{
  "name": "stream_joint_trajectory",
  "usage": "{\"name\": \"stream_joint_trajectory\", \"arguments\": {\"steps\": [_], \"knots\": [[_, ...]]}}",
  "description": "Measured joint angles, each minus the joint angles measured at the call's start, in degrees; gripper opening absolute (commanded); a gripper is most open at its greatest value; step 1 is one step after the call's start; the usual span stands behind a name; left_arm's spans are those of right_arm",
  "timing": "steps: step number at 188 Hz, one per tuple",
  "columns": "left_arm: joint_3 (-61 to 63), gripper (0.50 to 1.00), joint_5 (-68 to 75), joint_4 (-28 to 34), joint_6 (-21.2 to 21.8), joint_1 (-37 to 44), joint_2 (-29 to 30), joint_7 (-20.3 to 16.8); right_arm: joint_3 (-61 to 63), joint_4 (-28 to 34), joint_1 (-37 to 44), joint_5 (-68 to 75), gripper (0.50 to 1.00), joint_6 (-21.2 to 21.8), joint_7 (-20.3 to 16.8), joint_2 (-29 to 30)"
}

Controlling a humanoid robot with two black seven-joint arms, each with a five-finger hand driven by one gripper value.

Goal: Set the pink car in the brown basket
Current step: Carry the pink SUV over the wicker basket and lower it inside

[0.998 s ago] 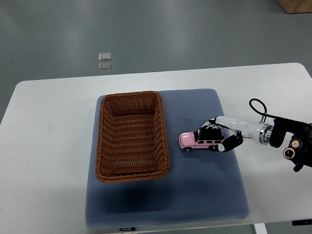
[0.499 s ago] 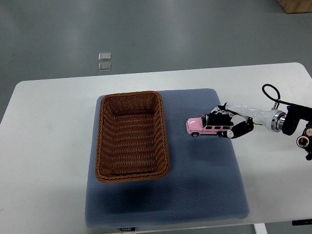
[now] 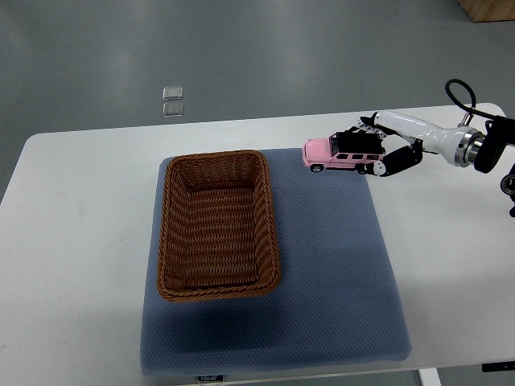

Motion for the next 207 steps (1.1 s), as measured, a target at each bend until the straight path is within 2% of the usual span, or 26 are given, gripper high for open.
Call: {"name": "stream_joint_trajectory", "arguments": {"steps": [27, 119, 207], "knots": [[0.0, 1.0, 0.0, 0.0, -0.1, -0.1, 0.0, 0.0, -0.9, -1.7, 2.5, 2.8, 0.5, 0.1, 0.0, 4.6], [0.1, 1.0, 0.0, -0.2, -0.4, -1.1, 0.0, 0.0, -12.4, -15.2, 8.5, 3.3, 0.5, -1.0, 0.6, 24.5], [0.1, 1.0, 0.0, -0.1, -0.4, -1.1, 0.0, 0.0, -16.7, -22.1, 9.7, 3.2, 0.5, -1.1, 0.5, 34.3]]}}
